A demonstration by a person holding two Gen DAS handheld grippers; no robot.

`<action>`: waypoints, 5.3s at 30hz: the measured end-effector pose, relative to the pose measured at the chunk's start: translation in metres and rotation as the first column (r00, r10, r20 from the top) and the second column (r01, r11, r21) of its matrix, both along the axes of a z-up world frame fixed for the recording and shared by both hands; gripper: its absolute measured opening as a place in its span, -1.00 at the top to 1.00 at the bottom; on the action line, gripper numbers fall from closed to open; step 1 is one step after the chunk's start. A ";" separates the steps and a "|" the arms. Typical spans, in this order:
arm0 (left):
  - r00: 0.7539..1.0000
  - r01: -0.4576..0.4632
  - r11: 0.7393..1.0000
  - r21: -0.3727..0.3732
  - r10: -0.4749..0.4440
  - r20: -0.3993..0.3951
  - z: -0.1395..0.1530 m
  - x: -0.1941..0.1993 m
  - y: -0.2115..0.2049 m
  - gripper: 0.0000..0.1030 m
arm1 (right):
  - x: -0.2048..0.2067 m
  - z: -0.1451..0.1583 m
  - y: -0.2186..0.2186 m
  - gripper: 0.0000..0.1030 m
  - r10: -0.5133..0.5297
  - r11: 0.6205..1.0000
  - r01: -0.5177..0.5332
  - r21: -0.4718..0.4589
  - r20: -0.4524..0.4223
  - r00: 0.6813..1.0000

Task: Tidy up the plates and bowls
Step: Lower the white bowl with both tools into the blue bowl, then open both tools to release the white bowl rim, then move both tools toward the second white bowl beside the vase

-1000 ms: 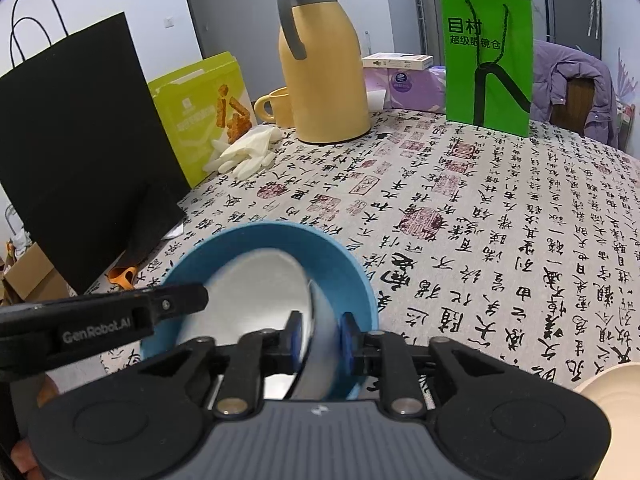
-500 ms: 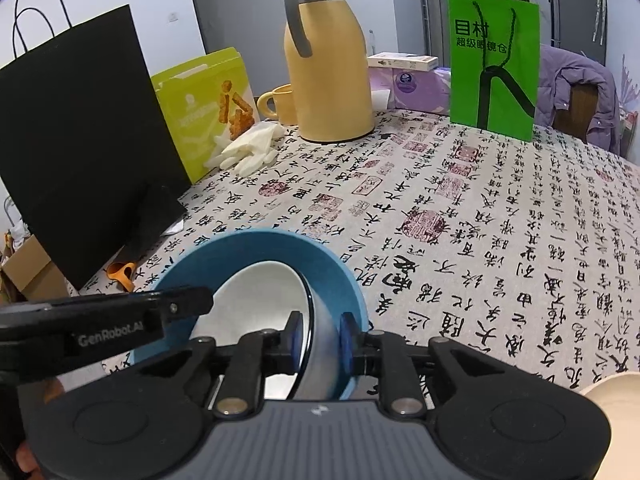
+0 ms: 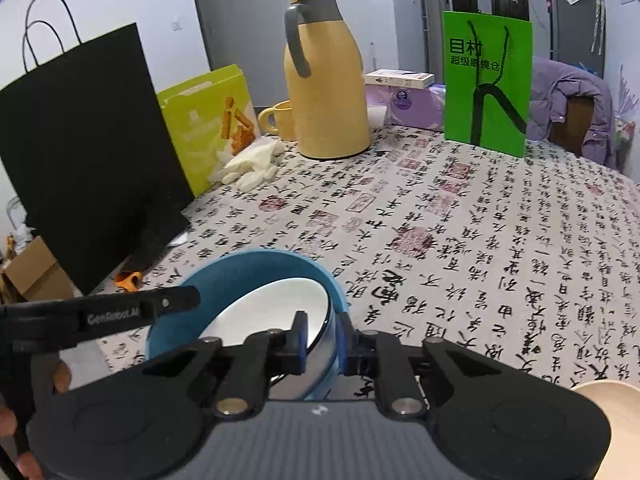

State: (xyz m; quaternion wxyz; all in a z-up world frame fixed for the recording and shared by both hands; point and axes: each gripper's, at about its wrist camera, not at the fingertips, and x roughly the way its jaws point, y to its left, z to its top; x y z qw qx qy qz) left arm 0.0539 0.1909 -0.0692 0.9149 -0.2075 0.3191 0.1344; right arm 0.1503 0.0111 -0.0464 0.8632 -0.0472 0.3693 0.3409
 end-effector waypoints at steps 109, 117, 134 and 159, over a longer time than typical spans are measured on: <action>0.949 0.194 0.965 0.177 -0.230 0.215 0.056 0.042 -0.212 -1.00 | 0.016 0.022 -0.265 -1.00 -0.358 0.919 0.325 0.224 0.124 0.925; 0.943 0.229 0.955 0.189 -0.266 0.201 0.056 0.055 -0.239 -1.00 | 0.021 0.018 -0.292 -1.00 -0.385 0.906 0.349 0.238 0.126 0.914; 0.933 0.258 0.945 0.201 -0.297 0.204 0.059 0.080 -0.279 -1.00 | 0.033 0.020 -0.334 -1.00 -0.438 0.888 0.399 0.228 0.162 0.884; 0.931 0.307 0.928 0.210 -0.338 0.134 0.051 0.144 -0.335 -1.00 | 0.081 0.019 -0.401 -1.00 -0.531 0.841 0.492 0.225 0.177 0.829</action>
